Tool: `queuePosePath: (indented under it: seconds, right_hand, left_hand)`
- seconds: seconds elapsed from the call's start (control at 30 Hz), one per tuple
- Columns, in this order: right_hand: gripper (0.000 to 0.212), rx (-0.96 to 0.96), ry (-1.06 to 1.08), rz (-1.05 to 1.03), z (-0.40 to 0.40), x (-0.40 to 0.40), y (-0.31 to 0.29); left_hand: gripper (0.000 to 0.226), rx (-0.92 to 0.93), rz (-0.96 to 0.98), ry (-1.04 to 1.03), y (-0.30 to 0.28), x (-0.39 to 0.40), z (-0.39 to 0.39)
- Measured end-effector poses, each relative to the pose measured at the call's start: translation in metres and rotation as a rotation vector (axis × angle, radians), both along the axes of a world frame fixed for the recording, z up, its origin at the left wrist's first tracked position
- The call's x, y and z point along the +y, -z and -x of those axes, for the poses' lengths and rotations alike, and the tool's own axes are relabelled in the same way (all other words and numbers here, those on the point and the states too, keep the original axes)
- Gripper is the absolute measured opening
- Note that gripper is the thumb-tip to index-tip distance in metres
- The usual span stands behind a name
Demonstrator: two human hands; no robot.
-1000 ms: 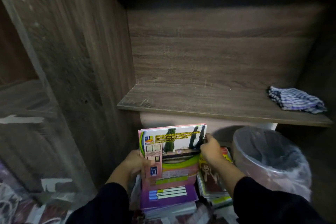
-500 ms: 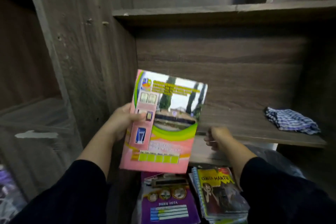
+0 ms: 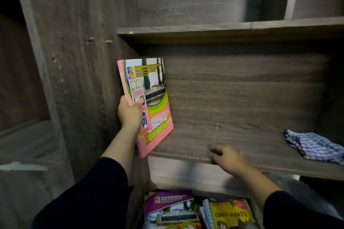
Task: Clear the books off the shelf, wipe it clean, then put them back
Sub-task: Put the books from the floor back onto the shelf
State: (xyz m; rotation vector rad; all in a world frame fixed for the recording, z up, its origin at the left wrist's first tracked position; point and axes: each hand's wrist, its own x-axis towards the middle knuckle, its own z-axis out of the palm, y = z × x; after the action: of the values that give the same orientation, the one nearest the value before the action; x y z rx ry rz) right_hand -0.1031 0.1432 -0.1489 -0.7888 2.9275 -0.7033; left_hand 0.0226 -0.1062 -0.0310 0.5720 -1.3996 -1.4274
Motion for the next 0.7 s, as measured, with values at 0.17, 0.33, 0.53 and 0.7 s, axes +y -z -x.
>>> queuePosePath:
  seconds: [0.17,0.33,0.53,0.7]
  right_hand:
    - [0.037,0.008,0.023,0.035,0.006,-0.004,0.0]
    - [0.034,0.009,0.023,0.048,0.004,-0.005,-0.001]
    - [0.033,-0.015,0.008,0.079,0.0,-0.004,-0.003]
    - [0.033,-0.008,0.013,0.07,0.0,-0.004,-0.004]
  left_hand:
    - [0.022,-0.054,0.031,-0.073,0.002,-0.012,0.015]
    - [0.043,-0.221,0.152,-0.041,0.011,-0.019,0.009]
    - [0.041,-0.211,0.196,-0.068,0.018,-0.018,0.006]
    - [0.038,-0.206,0.223,-0.132,0.018,-0.02,0.008]
